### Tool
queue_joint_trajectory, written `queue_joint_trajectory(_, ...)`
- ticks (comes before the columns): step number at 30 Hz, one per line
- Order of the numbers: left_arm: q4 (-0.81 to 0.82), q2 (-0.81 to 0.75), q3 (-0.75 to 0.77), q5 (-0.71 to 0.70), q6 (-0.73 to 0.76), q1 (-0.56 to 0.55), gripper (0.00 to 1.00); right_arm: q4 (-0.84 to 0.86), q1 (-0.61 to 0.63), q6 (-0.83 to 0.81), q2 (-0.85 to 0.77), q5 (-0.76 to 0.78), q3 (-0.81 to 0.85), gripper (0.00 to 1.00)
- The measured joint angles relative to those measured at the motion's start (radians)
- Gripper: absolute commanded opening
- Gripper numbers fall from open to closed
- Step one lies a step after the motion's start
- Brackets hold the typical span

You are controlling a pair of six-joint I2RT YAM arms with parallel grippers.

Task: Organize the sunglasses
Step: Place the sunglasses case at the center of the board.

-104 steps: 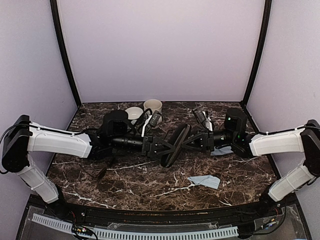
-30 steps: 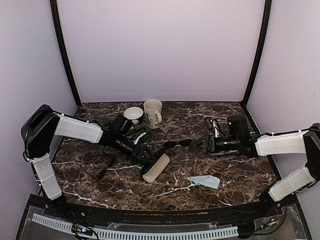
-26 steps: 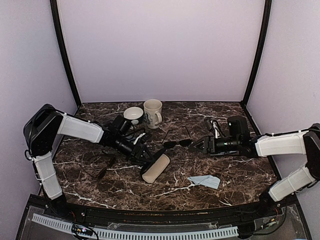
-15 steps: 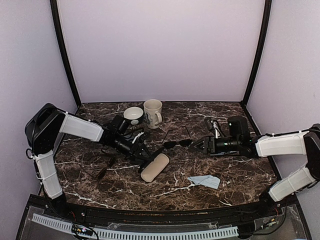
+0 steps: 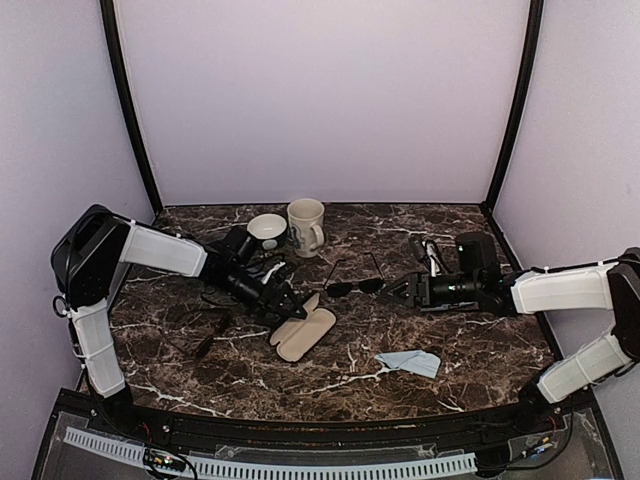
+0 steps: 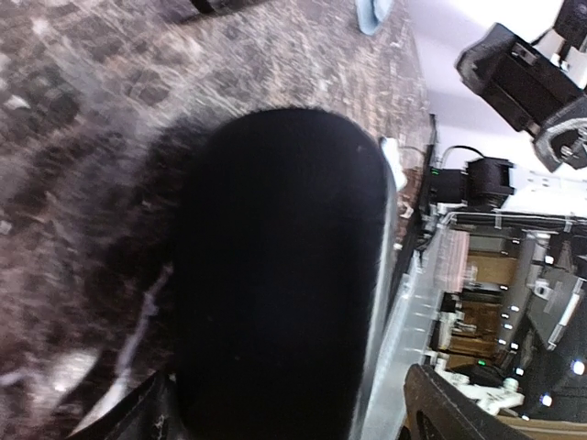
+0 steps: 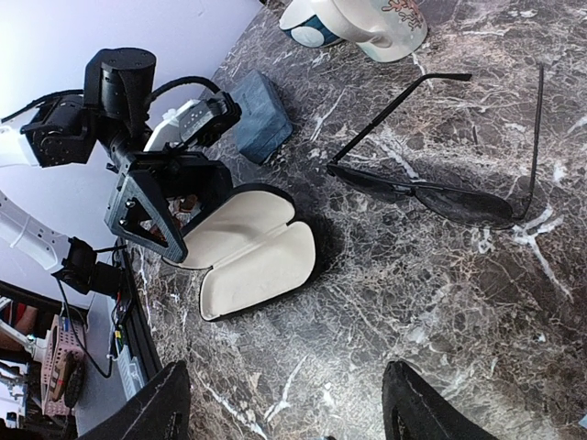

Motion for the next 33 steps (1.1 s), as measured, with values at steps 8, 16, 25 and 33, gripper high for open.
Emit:
queue_joint_trajectory(8,-0.163,0.000,0.082,-0.175,0.096,-0.003,0.88,0.002,0.000,0.002,0.003,-0.001,0.000,0.72)
queue_joint_trajectory(16,-0.275,0.000,0.130,-0.326,0.161,-0.029,0.80,0.008,0.000,0.009,0.011,-0.001,0.000,0.71)
queue_joint_trajectory(25,-0.344,-0.003,0.170,-0.473,0.219,-0.089,0.76,-0.108,0.009,-0.037,0.013,0.064,0.039,0.70)
queue_joint_trajectory(33,-0.380,-0.003,0.225,-0.700,0.256,-0.148,0.84,-0.354,0.060,-0.106,-0.048,0.260,0.079,0.67)
